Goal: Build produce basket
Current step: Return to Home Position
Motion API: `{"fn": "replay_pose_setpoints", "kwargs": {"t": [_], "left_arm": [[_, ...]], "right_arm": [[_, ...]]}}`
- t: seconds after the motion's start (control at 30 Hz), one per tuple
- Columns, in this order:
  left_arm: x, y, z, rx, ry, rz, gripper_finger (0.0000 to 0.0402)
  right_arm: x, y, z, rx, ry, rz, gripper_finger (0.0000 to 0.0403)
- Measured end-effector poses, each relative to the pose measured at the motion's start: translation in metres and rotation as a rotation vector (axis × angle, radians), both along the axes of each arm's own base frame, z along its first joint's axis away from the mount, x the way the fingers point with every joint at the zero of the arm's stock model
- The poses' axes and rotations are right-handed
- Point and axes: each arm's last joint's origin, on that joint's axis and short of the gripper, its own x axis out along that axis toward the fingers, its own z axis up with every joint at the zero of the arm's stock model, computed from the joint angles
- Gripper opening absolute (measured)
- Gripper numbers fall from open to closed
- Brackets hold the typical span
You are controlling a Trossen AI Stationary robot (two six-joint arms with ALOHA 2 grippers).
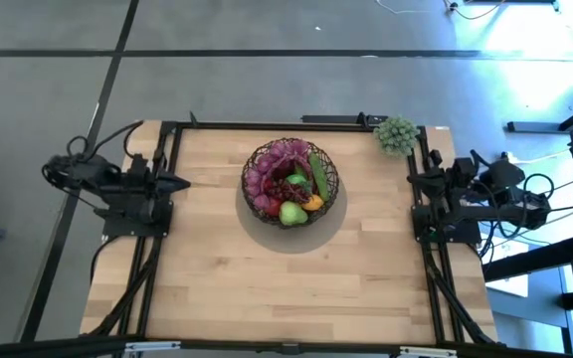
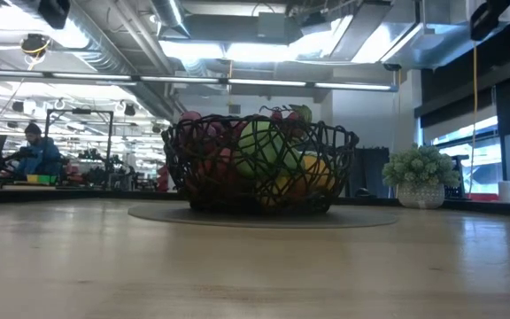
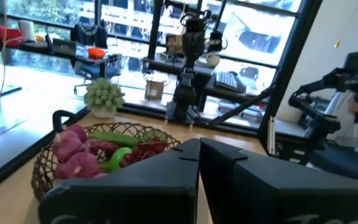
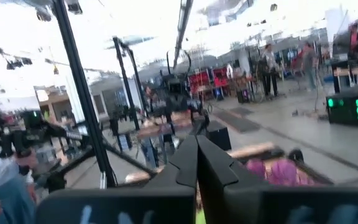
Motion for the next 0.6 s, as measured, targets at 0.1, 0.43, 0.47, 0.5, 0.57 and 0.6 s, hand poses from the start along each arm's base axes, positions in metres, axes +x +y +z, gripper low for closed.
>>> {"fn": "replay_pose_setpoints", "kwargs": {"t": [0.1, 0.43, 0.47, 0.5, 0.57, 0.6], "left_arm": [[-0.002, 0.0, -0.007, 0.009, -0.039, -0.016, 0.0001], [0.0, -0.002, -0.032, 0.072, -0.1, -0.054, 0.0001], [0.001, -0.003, -0.033, 0.07, -0.105, -0.068, 0.0001], [0.002, -0.003, -0.034, 0.068, -0.112, -0.076, 0.0001], [0.006, -0.005, -0.041, 0.073, -0.097, -0.08, 0.0001], [0.008, -0.006, -0.044, 0.076, -0.089, -0.08, 0.0001]], "right_arm": [[0.003, 0.0, -0.002, 0.015, 0.019, 0.004, 0.0], [0.014, 0.0, -0.016, 0.002, -0.007, 0.003, 0.0], [0.015, 0.0, -0.019, 0.002, -0.011, 0.008, 0.0], [0.017, 0.001, -0.021, 0.007, -0.007, 0.011, 0.0], [0.022, 0.001, -0.028, 0.022, 0.01, 0.016, 0.0], [0.024, 0.001, -0.032, 0.023, 0.013, 0.017, 0.0]]}}
